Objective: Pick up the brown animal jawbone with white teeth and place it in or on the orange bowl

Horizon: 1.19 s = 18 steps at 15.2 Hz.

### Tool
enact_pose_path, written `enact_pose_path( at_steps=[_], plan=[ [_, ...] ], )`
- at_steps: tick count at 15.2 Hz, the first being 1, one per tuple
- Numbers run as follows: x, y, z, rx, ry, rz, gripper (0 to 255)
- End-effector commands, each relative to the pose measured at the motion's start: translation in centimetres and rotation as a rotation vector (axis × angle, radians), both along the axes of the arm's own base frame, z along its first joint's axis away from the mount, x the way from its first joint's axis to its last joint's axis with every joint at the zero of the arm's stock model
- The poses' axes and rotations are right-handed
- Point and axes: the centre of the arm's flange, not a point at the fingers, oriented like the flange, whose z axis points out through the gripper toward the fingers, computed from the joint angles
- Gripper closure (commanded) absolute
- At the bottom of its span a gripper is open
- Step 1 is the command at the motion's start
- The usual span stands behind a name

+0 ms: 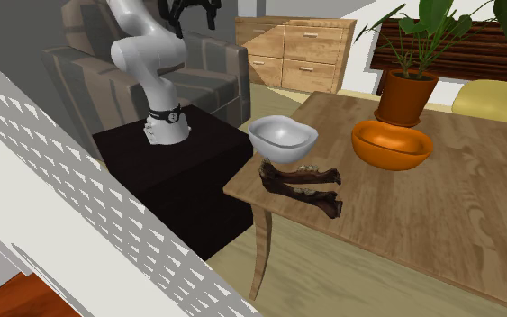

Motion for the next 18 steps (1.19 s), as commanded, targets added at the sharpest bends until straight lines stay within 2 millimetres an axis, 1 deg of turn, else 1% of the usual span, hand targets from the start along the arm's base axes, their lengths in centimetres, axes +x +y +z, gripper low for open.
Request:
enact_pose_path(
  at_steps=[1, 18],
  plan=[
    [0.0, 0.0, 0.0, 0.0, 0.0, 0.0, 0],
    [14.6, 1.3, -16.4, -0.007, -0.055, 0.115, 0]
  ],
)
